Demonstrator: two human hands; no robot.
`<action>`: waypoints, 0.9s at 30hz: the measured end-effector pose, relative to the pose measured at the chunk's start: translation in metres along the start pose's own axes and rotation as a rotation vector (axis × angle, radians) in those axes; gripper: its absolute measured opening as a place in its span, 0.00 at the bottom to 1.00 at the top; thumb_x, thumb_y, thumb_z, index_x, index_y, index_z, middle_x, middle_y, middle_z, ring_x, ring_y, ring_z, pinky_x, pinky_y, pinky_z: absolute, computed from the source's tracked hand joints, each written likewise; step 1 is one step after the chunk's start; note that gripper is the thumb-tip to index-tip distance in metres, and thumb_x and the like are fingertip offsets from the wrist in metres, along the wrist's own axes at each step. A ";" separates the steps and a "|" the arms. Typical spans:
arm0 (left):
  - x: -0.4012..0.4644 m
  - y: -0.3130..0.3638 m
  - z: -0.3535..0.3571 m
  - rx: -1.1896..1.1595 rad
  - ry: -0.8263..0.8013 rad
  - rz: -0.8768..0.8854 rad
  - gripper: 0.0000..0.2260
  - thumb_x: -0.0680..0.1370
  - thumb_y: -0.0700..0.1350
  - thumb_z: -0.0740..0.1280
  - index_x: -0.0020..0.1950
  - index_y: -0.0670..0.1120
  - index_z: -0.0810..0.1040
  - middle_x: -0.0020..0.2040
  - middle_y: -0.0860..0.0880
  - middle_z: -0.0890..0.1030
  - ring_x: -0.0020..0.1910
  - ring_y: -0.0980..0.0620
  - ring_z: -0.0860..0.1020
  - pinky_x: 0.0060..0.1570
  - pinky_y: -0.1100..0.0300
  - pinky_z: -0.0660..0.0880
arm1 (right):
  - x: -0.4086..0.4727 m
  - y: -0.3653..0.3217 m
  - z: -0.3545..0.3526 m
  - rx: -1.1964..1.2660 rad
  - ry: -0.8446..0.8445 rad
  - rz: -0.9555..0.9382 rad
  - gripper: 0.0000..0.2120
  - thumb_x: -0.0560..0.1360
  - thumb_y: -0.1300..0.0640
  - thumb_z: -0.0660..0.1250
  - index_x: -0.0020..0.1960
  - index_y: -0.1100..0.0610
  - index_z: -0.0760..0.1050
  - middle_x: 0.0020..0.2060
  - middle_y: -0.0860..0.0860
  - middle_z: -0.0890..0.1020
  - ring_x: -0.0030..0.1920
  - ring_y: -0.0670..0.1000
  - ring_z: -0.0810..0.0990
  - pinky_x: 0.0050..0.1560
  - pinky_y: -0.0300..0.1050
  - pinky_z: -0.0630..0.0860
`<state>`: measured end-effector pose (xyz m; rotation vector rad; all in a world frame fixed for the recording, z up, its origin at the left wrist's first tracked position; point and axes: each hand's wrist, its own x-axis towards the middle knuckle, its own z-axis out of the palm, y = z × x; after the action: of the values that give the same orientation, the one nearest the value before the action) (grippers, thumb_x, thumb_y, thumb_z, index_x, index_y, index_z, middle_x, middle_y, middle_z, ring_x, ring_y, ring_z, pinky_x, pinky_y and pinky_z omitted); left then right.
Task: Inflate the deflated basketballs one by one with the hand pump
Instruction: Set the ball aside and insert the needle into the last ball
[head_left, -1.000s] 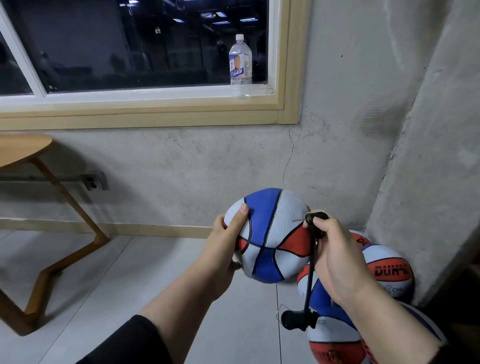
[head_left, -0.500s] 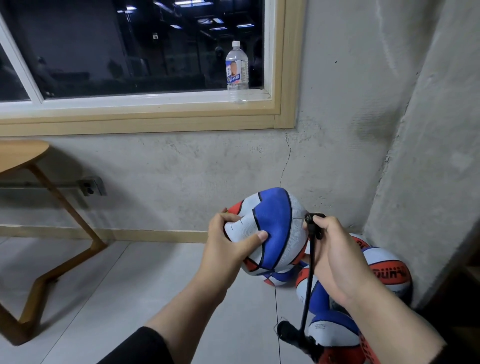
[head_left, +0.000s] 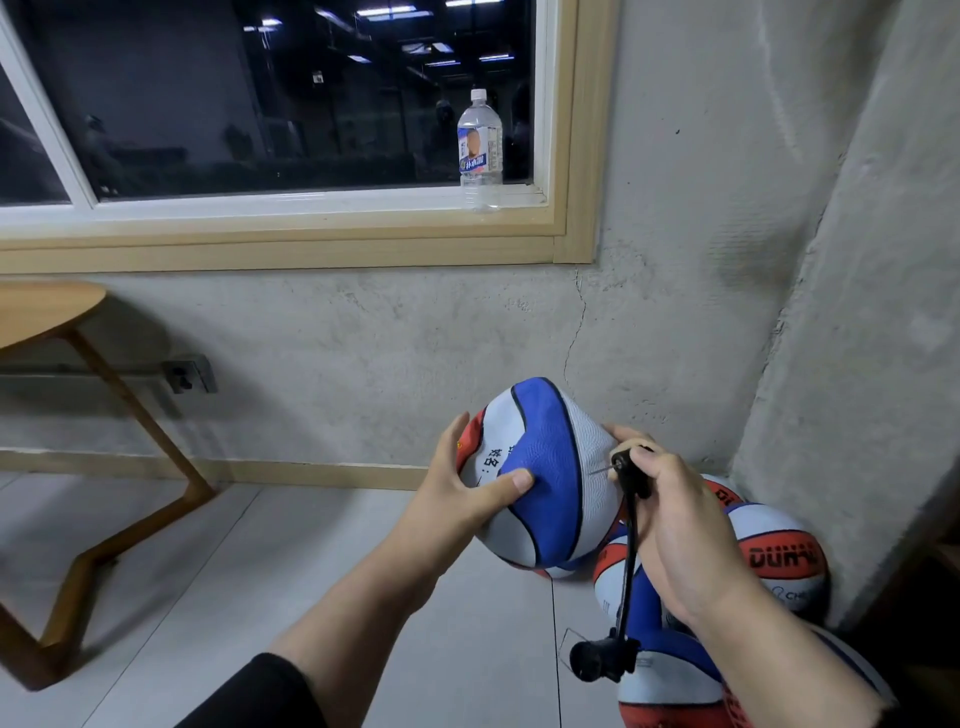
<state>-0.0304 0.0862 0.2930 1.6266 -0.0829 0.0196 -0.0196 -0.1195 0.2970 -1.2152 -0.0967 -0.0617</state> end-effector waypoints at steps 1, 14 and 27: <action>0.000 0.001 -0.001 0.019 -0.018 0.014 0.57 0.59 0.64 0.80 0.83 0.60 0.55 0.71 0.70 0.69 0.66 0.75 0.71 0.55 0.74 0.74 | 0.000 -0.001 0.001 -0.006 0.002 -0.010 0.18 0.74 0.51 0.59 0.54 0.52 0.85 0.55 0.58 0.86 0.60 0.57 0.83 0.71 0.64 0.70; 0.000 -0.004 0.005 0.275 0.174 0.225 0.48 0.61 0.54 0.84 0.73 0.72 0.60 0.72 0.63 0.67 0.71 0.67 0.68 0.66 0.66 0.70 | 0.000 -0.002 0.003 0.030 0.020 0.074 0.20 0.85 0.48 0.58 0.65 0.58 0.81 0.60 0.57 0.85 0.62 0.55 0.83 0.64 0.56 0.78; 0.003 -0.012 0.004 0.411 0.140 0.258 0.48 0.64 0.50 0.84 0.72 0.76 0.60 0.71 0.63 0.66 0.72 0.66 0.65 0.67 0.69 0.66 | 0.000 0.000 0.005 -0.133 0.030 0.062 0.22 0.78 0.37 0.64 0.52 0.55 0.83 0.54 0.60 0.85 0.55 0.57 0.84 0.65 0.73 0.74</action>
<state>-0.0264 0.0829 0.2815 2.0093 -0.1907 0.3694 -0.0201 -0.1149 0.2983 -1.3487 -0.0287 -0.0329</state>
